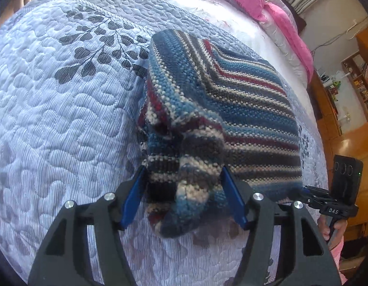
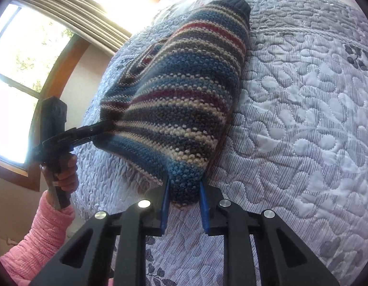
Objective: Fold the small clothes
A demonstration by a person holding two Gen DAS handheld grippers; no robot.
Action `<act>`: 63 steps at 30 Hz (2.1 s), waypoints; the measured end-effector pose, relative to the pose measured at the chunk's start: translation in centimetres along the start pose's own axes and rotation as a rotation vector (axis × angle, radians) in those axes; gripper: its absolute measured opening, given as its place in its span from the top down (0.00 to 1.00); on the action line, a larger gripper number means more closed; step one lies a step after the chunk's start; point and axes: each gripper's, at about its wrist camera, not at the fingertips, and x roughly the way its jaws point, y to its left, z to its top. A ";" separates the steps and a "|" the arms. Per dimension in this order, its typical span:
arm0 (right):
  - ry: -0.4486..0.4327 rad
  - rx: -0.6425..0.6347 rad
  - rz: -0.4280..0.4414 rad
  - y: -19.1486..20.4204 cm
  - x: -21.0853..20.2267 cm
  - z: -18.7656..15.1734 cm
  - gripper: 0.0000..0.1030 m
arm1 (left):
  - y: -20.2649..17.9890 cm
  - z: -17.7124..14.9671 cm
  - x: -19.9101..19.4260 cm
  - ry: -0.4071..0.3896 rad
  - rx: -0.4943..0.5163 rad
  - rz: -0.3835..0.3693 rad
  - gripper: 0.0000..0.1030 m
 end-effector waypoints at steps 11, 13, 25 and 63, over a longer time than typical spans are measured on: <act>0.087 -0.030 -0.089 -0.5 3.6 -0.3 0.74 | 0.9 -0.5 2.6 0.030 -0.016 0.039 0.37; 0.086 -0.051 -0.087 0.3 2.8 0.4 0.59 | 0.8 0.0 1.2 0.019 -0.032 -0.010 0.37; -0.016 -0.072 -0.105 1.7 -0.3 4.1 0.45 | 1.9 9.1 0.3 -0.038 -0.122 -0.080 0.32; -0.006 0.078 0.049 -2.4 3.4 10.0 0.17 | 2.0 11.6 10.6 0.206 -0.034 -0.330 0.08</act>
